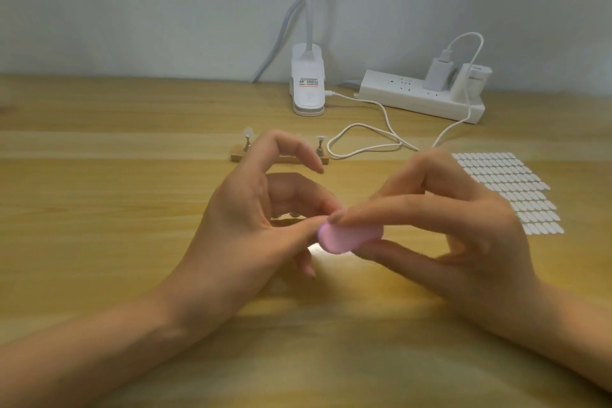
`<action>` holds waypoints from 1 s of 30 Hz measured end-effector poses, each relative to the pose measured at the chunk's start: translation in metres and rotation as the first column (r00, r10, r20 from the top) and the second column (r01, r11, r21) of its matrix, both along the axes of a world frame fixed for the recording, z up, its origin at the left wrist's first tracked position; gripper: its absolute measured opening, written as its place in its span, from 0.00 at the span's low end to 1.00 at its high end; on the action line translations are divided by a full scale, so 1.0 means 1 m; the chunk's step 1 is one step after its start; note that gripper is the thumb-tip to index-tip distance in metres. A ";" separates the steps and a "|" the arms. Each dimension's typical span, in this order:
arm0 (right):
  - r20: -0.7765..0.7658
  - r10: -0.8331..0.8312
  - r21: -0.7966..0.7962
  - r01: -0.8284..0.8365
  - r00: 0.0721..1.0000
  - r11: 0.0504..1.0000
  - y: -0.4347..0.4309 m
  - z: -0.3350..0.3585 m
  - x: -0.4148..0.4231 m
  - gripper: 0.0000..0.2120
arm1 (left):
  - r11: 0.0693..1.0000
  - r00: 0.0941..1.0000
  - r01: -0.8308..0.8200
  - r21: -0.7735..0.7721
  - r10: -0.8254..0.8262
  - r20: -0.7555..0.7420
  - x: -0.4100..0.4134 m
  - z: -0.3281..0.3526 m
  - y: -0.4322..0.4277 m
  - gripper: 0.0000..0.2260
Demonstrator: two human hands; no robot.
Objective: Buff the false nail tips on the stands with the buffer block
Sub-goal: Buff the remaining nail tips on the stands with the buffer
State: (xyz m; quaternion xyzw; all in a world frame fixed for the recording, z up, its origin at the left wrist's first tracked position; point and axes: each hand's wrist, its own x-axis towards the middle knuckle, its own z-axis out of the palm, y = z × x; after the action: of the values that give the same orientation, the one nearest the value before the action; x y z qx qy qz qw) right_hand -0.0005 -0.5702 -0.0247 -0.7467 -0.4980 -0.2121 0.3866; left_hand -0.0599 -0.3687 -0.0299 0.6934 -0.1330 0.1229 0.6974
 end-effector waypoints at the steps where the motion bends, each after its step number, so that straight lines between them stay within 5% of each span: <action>1: -0.003 -0.015 0.004 0.015 1.000 1.000 -0.001 0.000 0.000 0.12 | 1.000 1.000 0.002 -0.008 -0.002 -0.012 0.000 0.000 -0.001 0.20; 30: -0.037 0.021 0.048 -0.019 0.999 0.999 -0.001 -0.002 0.001 0.12 | 0.984 0.989 0.035 -0.175 -0.060 -0.137 -0.002 0.002 -0.005 0.20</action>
State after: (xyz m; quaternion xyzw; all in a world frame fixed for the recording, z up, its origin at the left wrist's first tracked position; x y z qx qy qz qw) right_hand 0.0004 -0.5717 -0.0264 -0.7359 -0.4930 -0.2063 0.4157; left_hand -0.0618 -0.3733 -0.0275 0.6342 -0.0885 0.0674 0.7652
